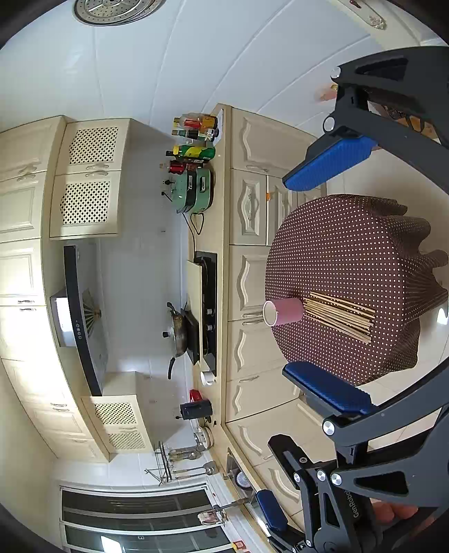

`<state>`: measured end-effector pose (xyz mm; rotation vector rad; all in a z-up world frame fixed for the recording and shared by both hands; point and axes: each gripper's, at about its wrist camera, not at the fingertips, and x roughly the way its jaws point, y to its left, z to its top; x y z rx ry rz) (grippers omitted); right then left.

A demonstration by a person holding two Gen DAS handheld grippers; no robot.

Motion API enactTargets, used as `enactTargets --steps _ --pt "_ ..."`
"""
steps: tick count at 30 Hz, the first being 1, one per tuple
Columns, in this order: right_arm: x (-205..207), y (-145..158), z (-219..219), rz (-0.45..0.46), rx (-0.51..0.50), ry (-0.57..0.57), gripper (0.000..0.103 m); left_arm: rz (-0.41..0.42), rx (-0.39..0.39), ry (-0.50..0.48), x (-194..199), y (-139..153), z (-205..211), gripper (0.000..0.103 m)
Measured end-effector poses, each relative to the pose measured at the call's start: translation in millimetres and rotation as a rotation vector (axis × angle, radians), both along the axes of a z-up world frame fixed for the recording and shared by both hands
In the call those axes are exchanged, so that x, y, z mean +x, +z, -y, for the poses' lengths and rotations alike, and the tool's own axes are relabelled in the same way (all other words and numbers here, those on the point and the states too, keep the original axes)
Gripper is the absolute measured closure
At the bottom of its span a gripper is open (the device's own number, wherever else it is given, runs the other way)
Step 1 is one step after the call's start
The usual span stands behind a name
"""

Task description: Organize utensils

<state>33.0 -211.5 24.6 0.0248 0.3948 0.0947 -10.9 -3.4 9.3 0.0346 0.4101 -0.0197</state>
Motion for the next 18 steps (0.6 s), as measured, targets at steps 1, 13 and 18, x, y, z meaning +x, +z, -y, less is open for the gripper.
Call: enactTargets --steps 1,13,18 --pt "-0.4 -0.2 0.2 0.001 0.001 0.001 0.008 0.002 0.0 -0.001 -1.1 1.0 0.2 0.005" --pt "-2.9 1.2 1.4 0.008 0.002 0.003 0.008 0.013 0.009 -0.014 -9.1 5.8 5.9 0.005" --pt "-4.8 0.9 2.8 0.009 0.004 -0.001 0.008 0.011 0.006 -0.019 -9.9 7.7 6.9 0.005"
